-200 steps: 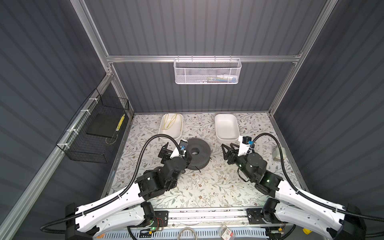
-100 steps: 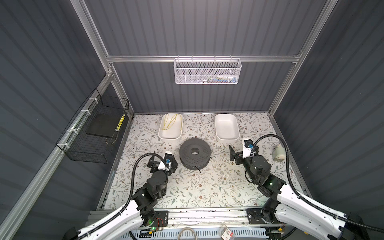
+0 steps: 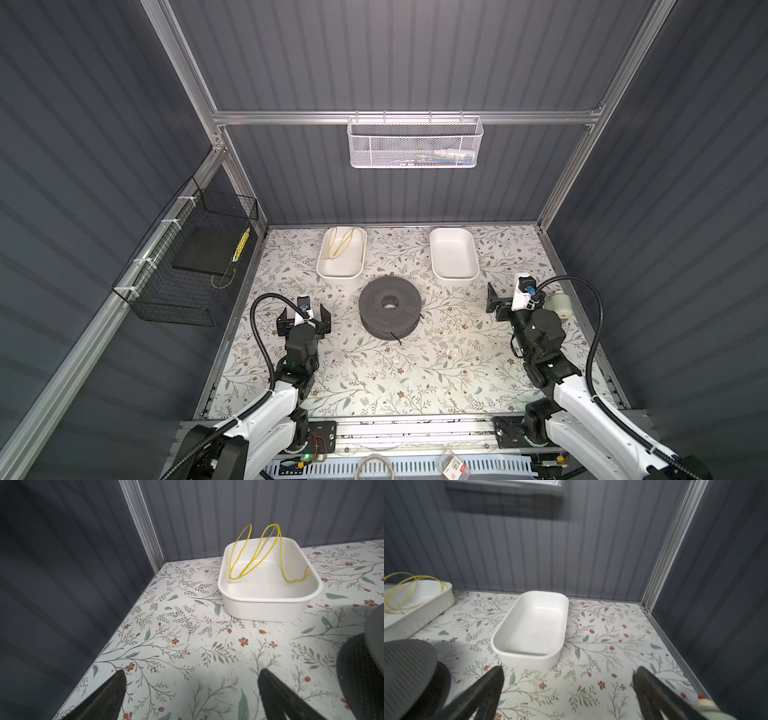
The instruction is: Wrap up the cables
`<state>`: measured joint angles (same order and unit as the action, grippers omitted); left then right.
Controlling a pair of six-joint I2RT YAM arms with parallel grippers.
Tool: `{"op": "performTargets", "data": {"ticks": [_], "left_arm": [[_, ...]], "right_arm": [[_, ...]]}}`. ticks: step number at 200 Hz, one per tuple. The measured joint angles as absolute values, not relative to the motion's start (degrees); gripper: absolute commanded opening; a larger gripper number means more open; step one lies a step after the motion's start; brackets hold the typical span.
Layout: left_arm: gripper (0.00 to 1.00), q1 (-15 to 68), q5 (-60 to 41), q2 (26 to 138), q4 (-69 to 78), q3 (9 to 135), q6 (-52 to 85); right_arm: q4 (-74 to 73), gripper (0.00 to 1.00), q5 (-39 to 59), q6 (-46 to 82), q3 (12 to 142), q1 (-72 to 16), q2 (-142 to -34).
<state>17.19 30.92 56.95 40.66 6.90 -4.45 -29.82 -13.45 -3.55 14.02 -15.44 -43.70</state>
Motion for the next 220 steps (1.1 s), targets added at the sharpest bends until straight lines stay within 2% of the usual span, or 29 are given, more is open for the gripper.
{"op": "performTargets", "data": {"ticks": [44,92,108,147,220], "left_arm": [[0.99,14.44,25.93,78.30,55.70,8.45,-5.10],[0.99,11.57,20.67,100.22,74.74,10.98,-6.26],[1.00,11.38,19.73,100.27,74.24,12.19,-6.39],[0.99,11.25,19.38,99.98,74.63,15.44,-6.39],[0.99,10.07,18.06,99.59,64.62,20.88,-6.00]], "right_arm": [[-38.76,0.99,-10.59,-4.45,8.40,-11.62,-51.92],[-65.21,0.99,-8.49,-7.27,0.47,-9.26,-72.07],[-70.96,0.99,-8.36,-7.79,0.16,-9.13,-75.72],[-79.90,0.99,-7.77,-8.08,0.16,-9.13,-76.86],[-82.26,0.99,-6.85,-6.96,4.47,-5.61,-86.56]]}}
